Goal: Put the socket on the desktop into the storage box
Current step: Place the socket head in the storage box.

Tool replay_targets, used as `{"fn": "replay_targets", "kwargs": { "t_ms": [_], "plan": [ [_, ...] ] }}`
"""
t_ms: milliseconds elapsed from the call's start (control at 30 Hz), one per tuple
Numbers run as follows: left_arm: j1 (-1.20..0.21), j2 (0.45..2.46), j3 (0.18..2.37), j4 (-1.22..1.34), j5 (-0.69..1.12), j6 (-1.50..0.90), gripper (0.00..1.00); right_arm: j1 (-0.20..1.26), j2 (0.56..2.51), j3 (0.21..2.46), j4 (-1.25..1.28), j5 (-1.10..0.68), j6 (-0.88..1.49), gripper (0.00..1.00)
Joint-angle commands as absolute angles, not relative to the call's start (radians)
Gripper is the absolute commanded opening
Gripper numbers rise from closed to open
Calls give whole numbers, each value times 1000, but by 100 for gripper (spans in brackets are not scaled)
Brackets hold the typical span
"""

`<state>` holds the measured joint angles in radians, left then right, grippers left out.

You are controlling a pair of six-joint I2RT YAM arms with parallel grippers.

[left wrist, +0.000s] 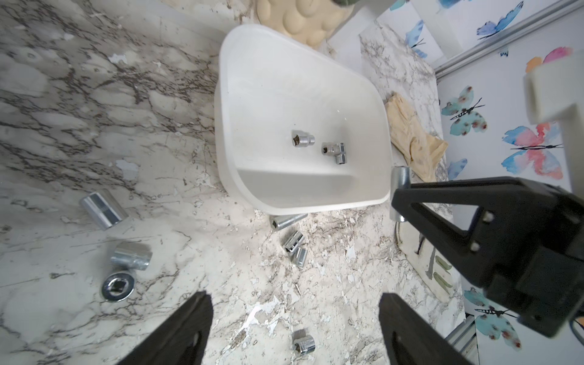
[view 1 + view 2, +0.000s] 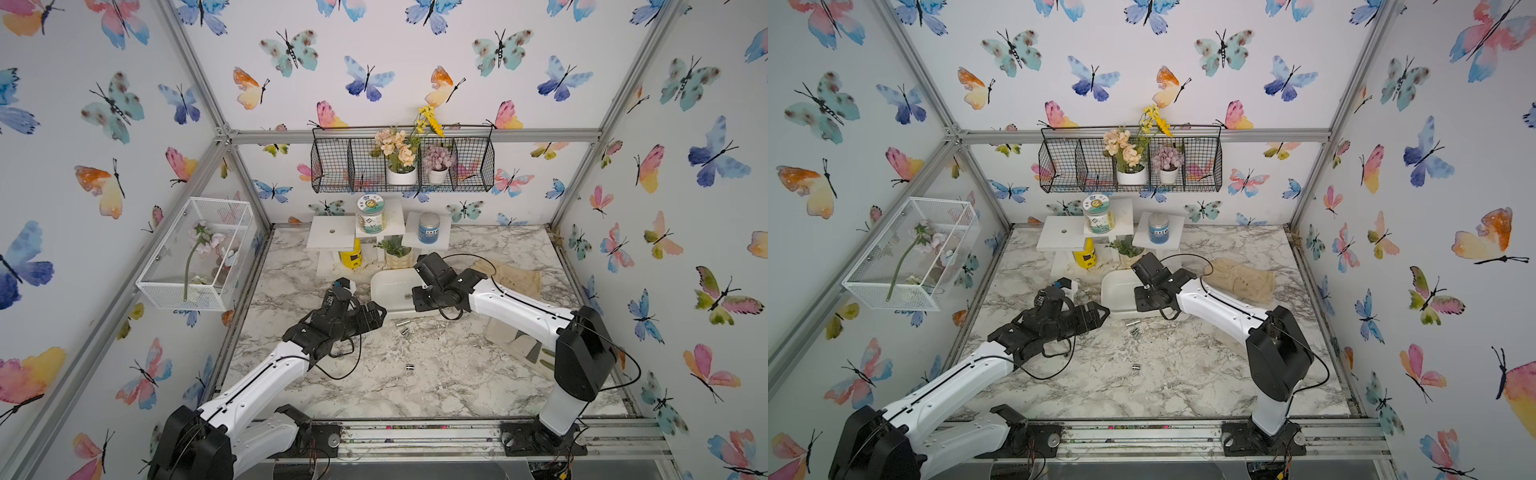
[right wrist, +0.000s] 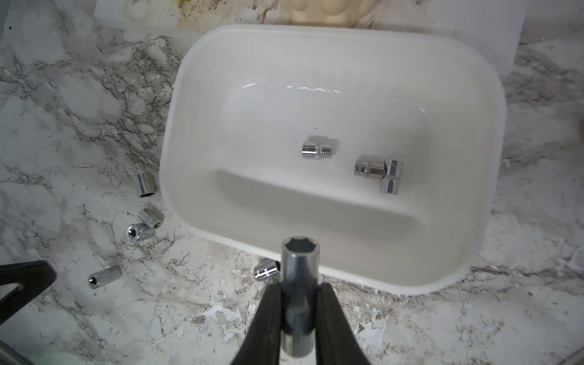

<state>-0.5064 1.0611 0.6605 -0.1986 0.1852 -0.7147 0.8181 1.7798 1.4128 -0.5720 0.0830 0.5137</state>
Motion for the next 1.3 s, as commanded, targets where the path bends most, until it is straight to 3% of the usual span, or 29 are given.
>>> {"fn": "replay_targets", "kwargs": {
  "t_ms": [0,533,1267],
  "plan": [
    [-480,1030,648,-248,211,-689,88,822,1834,1475,-595,88,482,19],
    [-435,957,597,-248,245,-698,88,822,2117,1748,-637,81,457,19],
    [-425,953,555,-234,247,-711,88,822,2288,1879,-666,89,458,21]
  ]
}}
